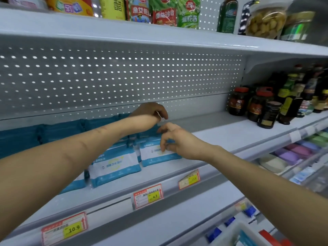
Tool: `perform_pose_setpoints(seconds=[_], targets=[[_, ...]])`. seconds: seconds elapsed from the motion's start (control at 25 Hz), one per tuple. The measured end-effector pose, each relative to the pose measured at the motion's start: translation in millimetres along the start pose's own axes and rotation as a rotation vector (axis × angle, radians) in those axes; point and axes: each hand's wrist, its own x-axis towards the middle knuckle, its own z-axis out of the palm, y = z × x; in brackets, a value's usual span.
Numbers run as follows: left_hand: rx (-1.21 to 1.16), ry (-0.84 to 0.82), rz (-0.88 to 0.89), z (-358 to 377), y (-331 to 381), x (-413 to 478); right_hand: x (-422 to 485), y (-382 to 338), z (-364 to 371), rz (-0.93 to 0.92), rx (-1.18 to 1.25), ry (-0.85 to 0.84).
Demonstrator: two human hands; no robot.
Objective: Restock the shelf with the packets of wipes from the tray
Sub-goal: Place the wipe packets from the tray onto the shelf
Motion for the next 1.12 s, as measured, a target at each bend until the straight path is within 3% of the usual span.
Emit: perform_pose_setpoints(seconds=[0.24,0.48,0.64,0.84,0.96,1.12], targets=[[-0.02,-0.102,0.247,68,76,46,-95,50,-46,0.28,-0.087,0.147],[-0.033,-0.311,0.519,182,158,49,-235,74,-66,0.78,-0.128,0.419],[-0.018,-0.456,0.628,273,187,20,-333,65,-36,1.054,-0.179,0.385],[0.072,-0.685,0.778,366,193,-52,-420,40,58,1.342,-0.13,0.301],[0.12,-0.778,0.867,403,182,-77,-446,22,105,1.432,-0.13,0.223],[0.197,-0.852,0.86,433,160,-88,-458,12,145,1.46,-0.163,0.137]])
